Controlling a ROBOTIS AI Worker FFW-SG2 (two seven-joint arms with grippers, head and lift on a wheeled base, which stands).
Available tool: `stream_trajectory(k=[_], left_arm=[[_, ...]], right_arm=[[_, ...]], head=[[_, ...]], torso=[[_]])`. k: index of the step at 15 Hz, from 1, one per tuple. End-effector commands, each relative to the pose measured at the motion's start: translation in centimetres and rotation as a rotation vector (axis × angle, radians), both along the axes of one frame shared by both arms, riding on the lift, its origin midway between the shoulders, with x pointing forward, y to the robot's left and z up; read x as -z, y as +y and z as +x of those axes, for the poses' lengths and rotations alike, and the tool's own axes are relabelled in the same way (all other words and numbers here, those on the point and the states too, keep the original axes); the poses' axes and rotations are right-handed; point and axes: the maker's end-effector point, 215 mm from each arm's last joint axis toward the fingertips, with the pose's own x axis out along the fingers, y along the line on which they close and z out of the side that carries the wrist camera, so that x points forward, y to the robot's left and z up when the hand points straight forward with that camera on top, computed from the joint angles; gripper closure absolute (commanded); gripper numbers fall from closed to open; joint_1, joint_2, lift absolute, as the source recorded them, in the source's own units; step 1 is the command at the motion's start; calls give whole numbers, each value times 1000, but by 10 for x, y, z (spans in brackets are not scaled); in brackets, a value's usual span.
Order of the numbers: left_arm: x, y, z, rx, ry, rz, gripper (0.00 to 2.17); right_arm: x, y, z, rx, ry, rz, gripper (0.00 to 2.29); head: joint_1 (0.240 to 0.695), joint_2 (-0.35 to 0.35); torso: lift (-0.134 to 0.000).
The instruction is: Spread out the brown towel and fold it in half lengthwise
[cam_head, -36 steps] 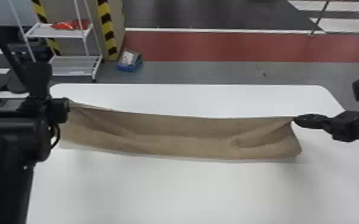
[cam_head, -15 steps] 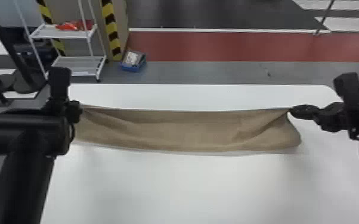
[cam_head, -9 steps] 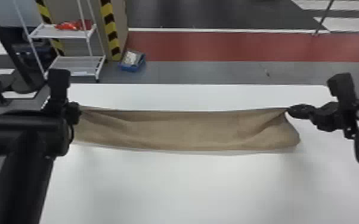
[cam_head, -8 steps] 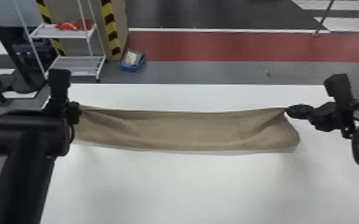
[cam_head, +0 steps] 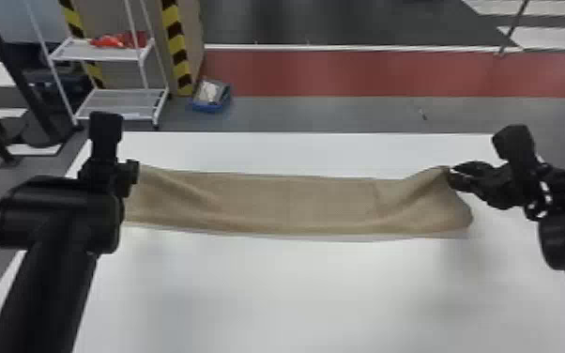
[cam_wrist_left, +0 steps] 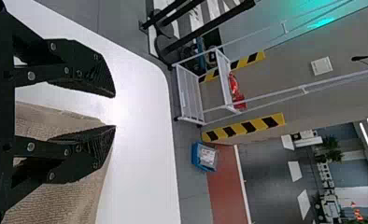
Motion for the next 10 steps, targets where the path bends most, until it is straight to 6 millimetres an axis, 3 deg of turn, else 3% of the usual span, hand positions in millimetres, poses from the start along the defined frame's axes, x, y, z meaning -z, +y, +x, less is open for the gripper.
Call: stream_trajectory(k=[1,4,7,10], left_arm=[[6,2,-6,-2,25,38,6],[16,10,-19,-24,33,33,60],[16,32,-42,-72,-6,-64,60],[17,47,-53,-74,-42,-183,60]], right_arm=[[3,-1,-5,-1,-2,-7,49],[-11,-4,-17,13,-65,-15,43],[-25,-21,-46,68,-119,52,53],[-9,-34,-78,97,-34,242,103]], head=[[695,-13],[695,-11],[695,-8],[695,-5]], torso=[[-122],[-122],[-122],[-122]])
